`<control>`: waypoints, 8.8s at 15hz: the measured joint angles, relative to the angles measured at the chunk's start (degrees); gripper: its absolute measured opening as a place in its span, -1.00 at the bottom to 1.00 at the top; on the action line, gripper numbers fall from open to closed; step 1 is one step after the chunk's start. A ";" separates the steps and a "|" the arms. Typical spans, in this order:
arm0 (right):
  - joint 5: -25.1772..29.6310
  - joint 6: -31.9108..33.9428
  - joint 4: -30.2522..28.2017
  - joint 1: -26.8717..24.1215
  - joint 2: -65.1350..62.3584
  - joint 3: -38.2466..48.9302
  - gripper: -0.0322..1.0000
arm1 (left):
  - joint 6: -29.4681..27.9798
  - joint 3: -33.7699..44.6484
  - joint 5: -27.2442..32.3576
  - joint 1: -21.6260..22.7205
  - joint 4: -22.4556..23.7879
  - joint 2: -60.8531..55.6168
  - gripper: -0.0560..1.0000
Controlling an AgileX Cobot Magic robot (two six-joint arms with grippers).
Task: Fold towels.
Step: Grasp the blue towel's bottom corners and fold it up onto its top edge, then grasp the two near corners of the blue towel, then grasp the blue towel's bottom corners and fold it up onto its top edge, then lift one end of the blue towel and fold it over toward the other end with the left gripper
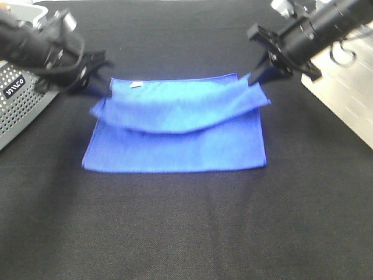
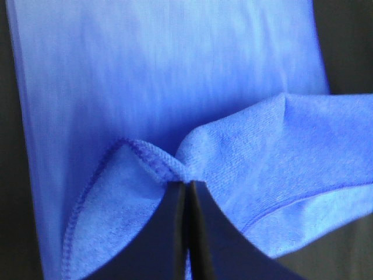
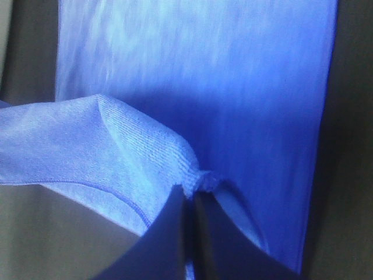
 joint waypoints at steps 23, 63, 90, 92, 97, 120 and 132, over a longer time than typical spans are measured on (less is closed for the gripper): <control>15.58 5.79 -8.02 0.00 25.27 -37.30 0.45 | -5.16 -32.83 6.99 0.00 19.48 22.12 0.42; -0.17 1.83 -1.78 -1.20 2.52 19.48 -0.94 | -14.15 4.58 19.25 2.06 18.11 6.36 -0.88; -1.03 -0.97 -3.04 -1.20 13.29 -3.32 0.54 | -18.11 -13.24 7.56 2.06 20.11 15.13 0.70; 1.89 0.52 -4.35 -1.20 11.80 -3.32 0.59 | -18.16 -13.24 7.73 2.69 22.46 14.21 0.88; 3.09 1.83 -6.53 -1.20 10.26 -3.32 0.60 | -18.45 -13.24 8.59 2.69 22.12 16.33 0.92; 6.93 1.95 -6.65 -1.26 10.26 -3.32 0.60 | -29.85 -20.68 19.60 -4.30 26.93 5.79 -0.78; 12.49 3.84 -6.02 -1.26 9.91 -3.32 0.60 | -47.38 -44.29 14.84 -18.62 17.82 27.79 0.17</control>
